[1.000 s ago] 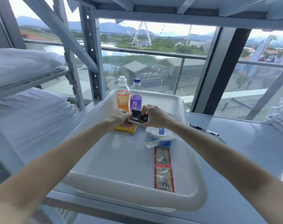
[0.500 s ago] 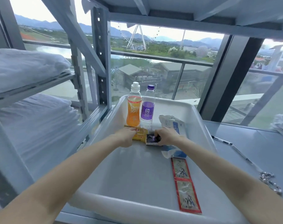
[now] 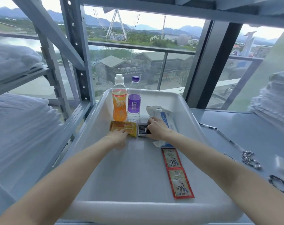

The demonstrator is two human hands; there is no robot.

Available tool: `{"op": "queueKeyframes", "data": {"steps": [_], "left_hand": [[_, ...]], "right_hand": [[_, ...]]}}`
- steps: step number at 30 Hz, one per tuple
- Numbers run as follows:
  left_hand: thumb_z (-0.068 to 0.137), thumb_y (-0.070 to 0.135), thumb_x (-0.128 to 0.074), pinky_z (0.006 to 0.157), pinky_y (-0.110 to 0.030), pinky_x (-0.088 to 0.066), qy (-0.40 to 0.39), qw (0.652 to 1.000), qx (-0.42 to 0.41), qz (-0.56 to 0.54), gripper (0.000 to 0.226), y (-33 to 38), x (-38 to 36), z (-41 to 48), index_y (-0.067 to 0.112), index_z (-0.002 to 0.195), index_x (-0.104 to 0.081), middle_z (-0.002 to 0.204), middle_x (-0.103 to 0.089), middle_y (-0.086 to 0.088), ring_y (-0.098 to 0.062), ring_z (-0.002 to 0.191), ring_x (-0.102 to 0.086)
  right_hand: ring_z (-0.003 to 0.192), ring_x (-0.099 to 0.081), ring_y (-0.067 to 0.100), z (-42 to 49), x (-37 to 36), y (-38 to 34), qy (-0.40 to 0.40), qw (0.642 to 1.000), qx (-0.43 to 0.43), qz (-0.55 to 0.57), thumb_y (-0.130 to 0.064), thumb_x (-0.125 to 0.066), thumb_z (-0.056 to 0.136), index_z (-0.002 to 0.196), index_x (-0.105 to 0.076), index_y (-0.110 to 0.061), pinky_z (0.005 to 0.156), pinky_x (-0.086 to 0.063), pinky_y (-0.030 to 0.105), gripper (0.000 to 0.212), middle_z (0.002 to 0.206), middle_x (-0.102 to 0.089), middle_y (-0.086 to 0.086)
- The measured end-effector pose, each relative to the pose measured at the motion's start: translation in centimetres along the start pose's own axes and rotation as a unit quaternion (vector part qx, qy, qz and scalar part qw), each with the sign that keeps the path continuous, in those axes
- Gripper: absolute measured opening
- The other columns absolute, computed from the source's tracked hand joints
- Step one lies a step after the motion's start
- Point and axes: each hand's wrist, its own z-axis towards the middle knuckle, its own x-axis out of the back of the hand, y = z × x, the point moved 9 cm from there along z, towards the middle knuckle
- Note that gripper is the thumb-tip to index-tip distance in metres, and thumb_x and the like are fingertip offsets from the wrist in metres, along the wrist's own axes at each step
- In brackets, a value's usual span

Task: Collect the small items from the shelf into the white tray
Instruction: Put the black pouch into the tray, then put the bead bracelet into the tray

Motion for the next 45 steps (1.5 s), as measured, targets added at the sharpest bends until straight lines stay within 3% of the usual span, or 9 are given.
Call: {"op": "queueKeyframes", "data": {"steps": [4,8,11,15,21,26,30,35,45], "left_hand": [[0.094,0.028,-0.048,0.111,-0.037,-0.029,0.09,0.991,-0.032,-0.09,0.055,1.9,3.7,-0.7,0.012,0.144,-0.031,0.153,-0.028,-0.005,-0.026,0.137,-0.032],[0.093,0.016,-0.051,0.105,-0.033,-0.034,0.178,0.963,-0.077,-0.19,0.048,4.9,7.4,-2.5,0.007,0.138,-0.04,0.146,-0.041,-0.01,-0.029,0.131,-0.04],[0.091,0.013,-0.056,0.098,-0.034,-0.043,0.245,0.938,-0.136,-0.204,0.044,8.6,10.4,-4.0,0.007,0.134,-0.047,0.141,-0.048,-0.011,-0.029,0.124,-0.049],[0.09,0.013,-0.056,0.1,-0.034,-0.041,0.274,0.913,-0.24,-0.185,0.038,16.5,13.2,-4.7,0.009,0.129,-0.054,0.135,-0.054,-0.007,-0.025,0.119,-0.053],[0.09,0.012,-0.054,0.103,-0.032,-0.036,0.222,0.884,-0.368,-0.185,0.038,31.8,13.6,-4.8,0.01,0.128,-0.053,0.134,-0.054,-0.007,-0.022,0.121,-0.05],[0.089,0.01,-0.053,0.101,-0.035,-0.04,0.142,0.886,-0.419,-0.139,0.037,43.2,11.8,-4.0,0.012,0.126,-0.056,0.132,-0.055,-0.006,-0.024,0.118,-0.052],[0.089,0.011,-0.054,0.099,-0.037,-0.041,0.101,0.889,-0.434,-0.103,0.036,49.9,9.9,-2.8,0.013,0.125,-0.056,0.13,-0.056,-0.009,-0.025,0.119,-0.051],[0.09,0.018,-0.055,0.099,-0.034,-0.039,0.051,0.903,-0.423,-0.049,0.035,54.8,6.1,-0.5,0.017,0.125,-0.056,0.126,-0.058,-0.008,-0.024,0.12,-0.05],[0.087,0.024,-0.062,0.089,-0.037,-0.049,0.03,0.932,-0.359,-0.031,0.029,57.7,2.3,2.6,0.02,0.116,-0.062,0.111,-0.065,0.002,-0.019,0.105,-0.057]], "right_hand": [[0.125,-0.04,0.028,-1.9,3.6,1.4,0.02,0.996,-0.002,0.084,-0.045,-0.052,0.09,0.119,-0.063,-0.012,0.102,-0.038,0.043,0.045,0.132,-0.051,0.01],[0.116,-0.051,0.025,-7.5,8.0,5.7,0.081,0.971,-0.003,0.223,-0.026,-0.062,0.088,0.113,-0.067,-0.009,0.101,-0.037,0.032,0.03,0.126,-0.057,0.01],[0.106,-0.057,0.021,-13.8,9.8,10.4,0.14,0.958,-0.028,0.248,-0.013,-0.067,0.085,0.105,-0.07,-0.007,0.093,-0.039,0.021,0.022,0.116,-0.062,0.01],[0.101,-0.059,0.022,-21.7,9.3,17.2,0.152,0.955,-0.113,0.228,-0.012,-0.068,0.083,0.102,-0.071,-0.011,0.094,-0.044,0.032,0.019,0.108,-0.065,0.007],[0.088,-0.054,0.007,-32.6,5.6,25.0,0.107,0.941,-0.237,0.216,-0.012,-0.065,0.084,0.102,-0.071,-0.015,0.087,-0.045,0.025,0.02,0.102,-0.067,0.0],[0.097,-0.063,0.012,-40.2,1.9,30.3,0.057,0.918,-0.313,0.236,-0.012,-0.063,0.085,0.103,-0.071,-0.013,0.084,-0.042,0.017,0.02,0.105,-0.07,0.002],[0.099,-0.064,0.016,-44.4,-2.0,34.1,-0.002,0.903,-0.359,0.236,-0.012,-0.061,0.085,0.103,-0.071,-0.013,0.088,-0.048,0.025,0.021,0.105,-0.071,0.004],[0.098,-0.065,0.018,-47.2,-6.9,36.8,-0.055,0.9,-0.364,0.235,-0.014,-0.061,0.084,0.102,-0.072,-0.011,0.089,-0.05,0.031,0.021,0.104,-0.072,0.006],[0.095,-0.064,0.015,-46.4,-11.3,40.5,-0.059,0.911,-0.315,0.26,-0.025,-0.063,0.084,0.095,-0.072,-0.019,0.089,-0.051,0.034,0.015,0.101,-0.071,-0.001]]}}
